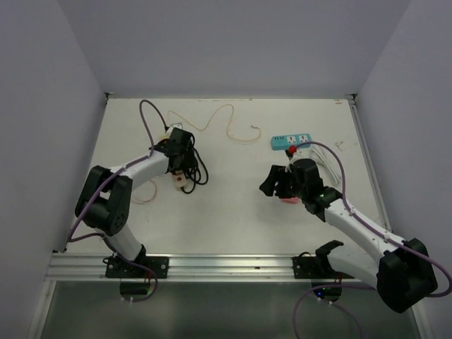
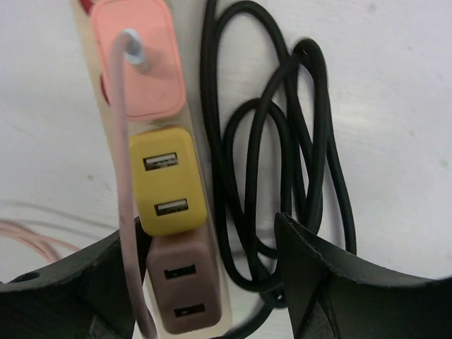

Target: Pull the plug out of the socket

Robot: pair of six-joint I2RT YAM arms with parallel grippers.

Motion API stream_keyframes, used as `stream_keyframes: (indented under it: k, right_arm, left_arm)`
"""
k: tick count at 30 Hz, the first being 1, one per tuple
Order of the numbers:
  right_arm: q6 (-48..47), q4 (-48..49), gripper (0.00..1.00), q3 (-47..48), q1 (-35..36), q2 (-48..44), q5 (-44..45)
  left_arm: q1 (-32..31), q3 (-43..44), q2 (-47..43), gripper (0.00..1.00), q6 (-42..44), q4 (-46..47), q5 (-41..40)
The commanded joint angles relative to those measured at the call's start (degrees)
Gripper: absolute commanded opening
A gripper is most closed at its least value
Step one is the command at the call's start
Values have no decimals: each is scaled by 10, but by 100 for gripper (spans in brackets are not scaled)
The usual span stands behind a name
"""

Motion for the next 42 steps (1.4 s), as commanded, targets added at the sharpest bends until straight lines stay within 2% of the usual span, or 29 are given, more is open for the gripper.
stream_keyframes:
  k: [1,6,12,16,22,24,31,36,42]
  right_arm:
    - [3,20,67,-6,6,-16,-12]
    - [-4,11,67,-7,8,-37,-4]
    - [-17,26,67,-9,10,-34,-25]
    - [-38,43,67,-5,29,-17,-45]
    - [-95,68,70,37,103,71,-27]
    - [-109,77,72,62,129,101,-19]
    - [-162,111,73,158,195,242,16]
    - [-190,117,73,240,226,347,33]
    - [-215,126,73,294,247,433,63]
  left_arm:
    - [-80,-34,-24,71,-134,11,106]
    - [-162,-77,-76,69,-226,56,126]
    - [-265,-64,-88,71,-298,81,112]
    - [-285,-82,-125,75,-322,60,64]
    - [-284,-106,-237,90,-300,-28,-22]
    - [-270,-106,-269,91,-279,-59,-48]
    - [-116,-107,-298,91,-120,-85,-24]
    - [-52,-87,-290,92,-24,-96,0]
    - [19,-112,-308,93,37,-65,32]
